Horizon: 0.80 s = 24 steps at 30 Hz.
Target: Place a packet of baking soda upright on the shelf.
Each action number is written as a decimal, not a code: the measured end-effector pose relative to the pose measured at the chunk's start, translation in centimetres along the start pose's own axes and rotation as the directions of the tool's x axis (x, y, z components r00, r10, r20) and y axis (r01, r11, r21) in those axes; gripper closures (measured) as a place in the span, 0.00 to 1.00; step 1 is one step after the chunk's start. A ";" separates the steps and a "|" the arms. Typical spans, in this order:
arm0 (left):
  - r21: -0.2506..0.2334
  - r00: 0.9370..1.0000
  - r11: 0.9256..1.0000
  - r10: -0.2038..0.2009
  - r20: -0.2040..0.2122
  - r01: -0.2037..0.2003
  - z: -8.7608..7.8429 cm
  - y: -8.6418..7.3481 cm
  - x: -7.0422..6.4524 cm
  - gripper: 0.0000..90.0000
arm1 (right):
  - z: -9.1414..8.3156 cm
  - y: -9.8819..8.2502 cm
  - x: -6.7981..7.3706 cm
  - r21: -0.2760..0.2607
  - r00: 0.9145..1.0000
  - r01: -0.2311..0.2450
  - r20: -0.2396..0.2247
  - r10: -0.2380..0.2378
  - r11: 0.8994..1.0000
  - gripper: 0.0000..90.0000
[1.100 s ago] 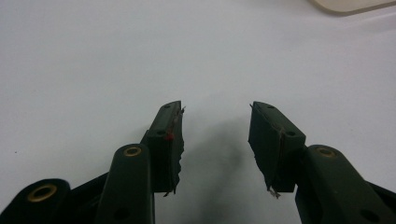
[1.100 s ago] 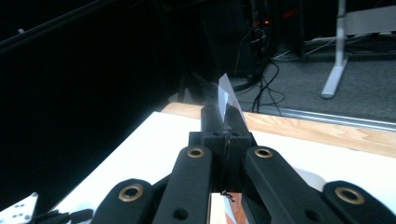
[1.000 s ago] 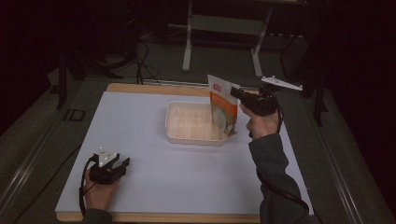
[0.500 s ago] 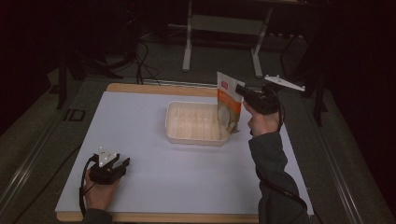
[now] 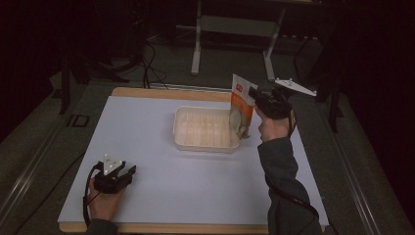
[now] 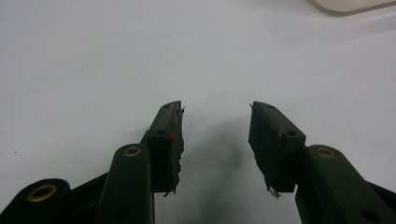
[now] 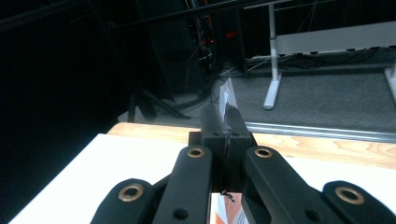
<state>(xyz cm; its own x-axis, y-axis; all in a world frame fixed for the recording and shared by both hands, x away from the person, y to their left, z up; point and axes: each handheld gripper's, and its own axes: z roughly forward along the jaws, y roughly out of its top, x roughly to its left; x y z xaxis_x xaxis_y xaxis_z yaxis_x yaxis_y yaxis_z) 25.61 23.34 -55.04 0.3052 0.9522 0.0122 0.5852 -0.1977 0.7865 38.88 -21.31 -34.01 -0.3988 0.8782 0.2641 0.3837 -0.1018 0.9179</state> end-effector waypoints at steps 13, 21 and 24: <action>0.000 1.000 1.000 0.002 0.002 -0.002 0.0 0.0 0.0 0.60 | 1.7 -1.1 0.6 0.002 0.999 0.003 0.035 -0.004 1.000 1.00; -0.001 1.000 1.000 0.000 0.003 0.000 0.0 0.0 0.0 0.60 | 2.4 -1.3 0.3 -0.008 0.999 -0.001 0.034 0.001 1.000 1.00; -0.001 1.000 1.000 -0.001 0.003 0.001 0.0 0.0 0.0 0.60 | 2.4 -1.4 0.1 -0.033 1.000 -0.008 0.021 0.009 0.999 1.00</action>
<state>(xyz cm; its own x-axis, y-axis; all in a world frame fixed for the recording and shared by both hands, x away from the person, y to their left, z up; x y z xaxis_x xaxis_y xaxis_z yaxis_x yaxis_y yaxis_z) 25.61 23.35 -55.02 0.3069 0.9517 0.0098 0.5844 -0.1965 0.7873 40.32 -19.92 -35.95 -0.3778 0.8868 0.2660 0.3592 -0.1244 0.9249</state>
